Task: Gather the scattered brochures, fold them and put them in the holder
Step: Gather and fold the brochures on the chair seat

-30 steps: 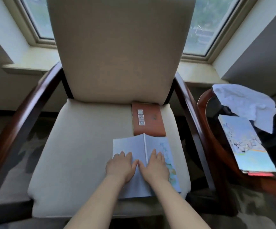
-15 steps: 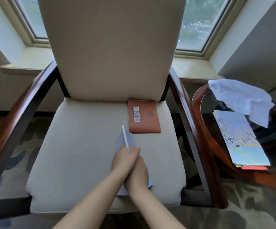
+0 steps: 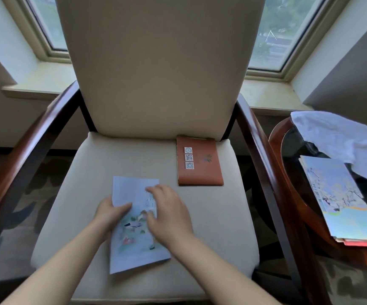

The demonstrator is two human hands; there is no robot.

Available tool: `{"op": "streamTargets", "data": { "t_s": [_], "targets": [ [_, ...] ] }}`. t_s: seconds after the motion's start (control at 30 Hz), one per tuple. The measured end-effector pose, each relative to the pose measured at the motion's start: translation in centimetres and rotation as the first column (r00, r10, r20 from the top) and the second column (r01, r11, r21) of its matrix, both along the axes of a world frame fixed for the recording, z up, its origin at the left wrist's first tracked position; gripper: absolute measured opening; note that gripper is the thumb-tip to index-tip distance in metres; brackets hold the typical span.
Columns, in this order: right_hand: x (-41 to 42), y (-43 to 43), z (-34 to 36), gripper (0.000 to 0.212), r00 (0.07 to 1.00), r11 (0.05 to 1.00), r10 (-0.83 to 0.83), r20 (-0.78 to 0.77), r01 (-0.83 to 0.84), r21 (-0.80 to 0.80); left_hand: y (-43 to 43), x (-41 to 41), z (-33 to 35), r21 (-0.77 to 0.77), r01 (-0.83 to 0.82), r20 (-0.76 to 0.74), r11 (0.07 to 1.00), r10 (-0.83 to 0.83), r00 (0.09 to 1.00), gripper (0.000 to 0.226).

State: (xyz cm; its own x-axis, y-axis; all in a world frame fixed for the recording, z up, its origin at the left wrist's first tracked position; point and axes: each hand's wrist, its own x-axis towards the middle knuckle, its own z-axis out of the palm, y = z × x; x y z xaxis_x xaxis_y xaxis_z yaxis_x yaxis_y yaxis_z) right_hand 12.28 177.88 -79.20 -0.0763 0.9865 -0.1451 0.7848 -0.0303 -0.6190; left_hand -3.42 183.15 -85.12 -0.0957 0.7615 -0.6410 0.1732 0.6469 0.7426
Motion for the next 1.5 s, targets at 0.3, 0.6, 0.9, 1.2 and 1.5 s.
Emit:
{"op": "streamTargets", "data": {
  "t_s": [0.3, 0.6, 0.9, 1.2, 1.5],
  "targets": [
    [7.8, 11.0, -6.8, 0.087, 0.709, 0.978, 0.038, 0.704, 0.118, -0.171, 1.1, -2.4, -1.1, -0.077, 0.443, -0.785, 0.893, -0.328, 0.526, 0.045],
    [8.1, 11.8, -7.9, 0.046, 0.625, 0.995, 0.087, 0.776, -0.011, -0.103, 2.7, 1.6, 0.2, 0.077, 0.693, -0.882, 0.717, -0.275, 0.383, 0.08],
    [7.7, 12.5, 8.8, 0.016, 0.79, 0.921, -0.025, 0.613, -0.22, 0.321, 6.8, 10.0, 9.4, 0.623, 0.499, -0.392, 0.603, -0.311, 0.866, 0.059],
    [3.8, 7.7, 9.8, 0.061, 0.911, 0.929, -0.31, -0.271, 0.351, 0.119, 1.5, 2.4, 12.1, 0.269, -0.255, 0.425, 0.929, 0.122, 0.897, 0.027],
    [-3.1, 0.3, -6.2, 0.042, 0.581, 0.649, -0.743, -0.333, 0.503, -0.57, 1.4, -1.0, 1.8, 0.045, 0.168, -0.355, 0.985, -0.142, 0.924, 0.021]
  ]
}}
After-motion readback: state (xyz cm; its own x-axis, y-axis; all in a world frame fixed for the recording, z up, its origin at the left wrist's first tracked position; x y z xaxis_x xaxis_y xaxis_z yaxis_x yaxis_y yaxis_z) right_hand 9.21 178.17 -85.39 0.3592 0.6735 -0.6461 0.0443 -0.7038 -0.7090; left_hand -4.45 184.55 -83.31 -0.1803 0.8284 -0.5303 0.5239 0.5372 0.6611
